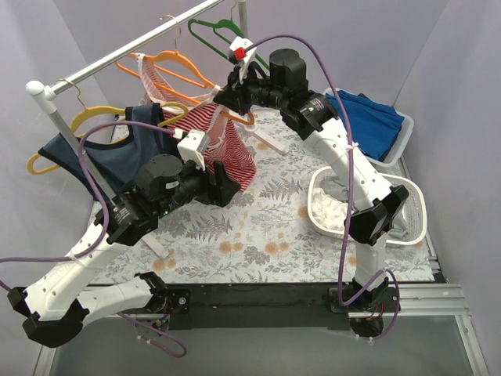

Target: Place the tank top on the hanger

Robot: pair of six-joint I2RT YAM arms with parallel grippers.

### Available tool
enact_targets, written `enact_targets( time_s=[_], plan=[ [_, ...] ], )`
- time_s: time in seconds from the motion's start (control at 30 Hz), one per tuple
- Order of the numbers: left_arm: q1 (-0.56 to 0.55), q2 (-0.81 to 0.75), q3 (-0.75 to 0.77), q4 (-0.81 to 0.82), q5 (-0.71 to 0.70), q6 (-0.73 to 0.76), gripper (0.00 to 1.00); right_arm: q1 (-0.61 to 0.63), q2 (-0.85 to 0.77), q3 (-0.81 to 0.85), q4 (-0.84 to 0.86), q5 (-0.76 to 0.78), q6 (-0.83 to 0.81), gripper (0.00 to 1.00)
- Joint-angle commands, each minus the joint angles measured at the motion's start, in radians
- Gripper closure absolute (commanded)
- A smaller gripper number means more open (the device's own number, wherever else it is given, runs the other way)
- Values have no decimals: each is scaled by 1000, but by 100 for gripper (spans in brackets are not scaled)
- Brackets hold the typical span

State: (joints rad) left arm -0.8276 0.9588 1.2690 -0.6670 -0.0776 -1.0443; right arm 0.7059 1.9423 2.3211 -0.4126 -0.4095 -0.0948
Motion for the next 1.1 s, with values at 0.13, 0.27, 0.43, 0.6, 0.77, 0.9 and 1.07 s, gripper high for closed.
enact_targets(
  time_s=[0.13,0.27,0.43,0.6,0.77,0.9,1.07],
  plan=[
    [2,-58,-19,-31,24,-25,33,38,33,75,150,58,-25,99],
    [2,-72,-28,-34,21,-31,33,70,55,87,170,103,-42,99],
    [2,-81,-31,-36,22,-34,33,99,70,96,187,149,-59,99],
    [2,-84,-31,-45,21,-33,33,112,89,98,198,161,-57,99],
    [4,-88,-28,-46,21,-34,33,119,96,95,201,169,-57,99],
    [2,-91,-30,-48,22,-36,33,122,92,66,202,175,-59,99],
    [4,-91,-33,-46,29,-39,33,124,69,37,202,186,-66,99]
  ],
)
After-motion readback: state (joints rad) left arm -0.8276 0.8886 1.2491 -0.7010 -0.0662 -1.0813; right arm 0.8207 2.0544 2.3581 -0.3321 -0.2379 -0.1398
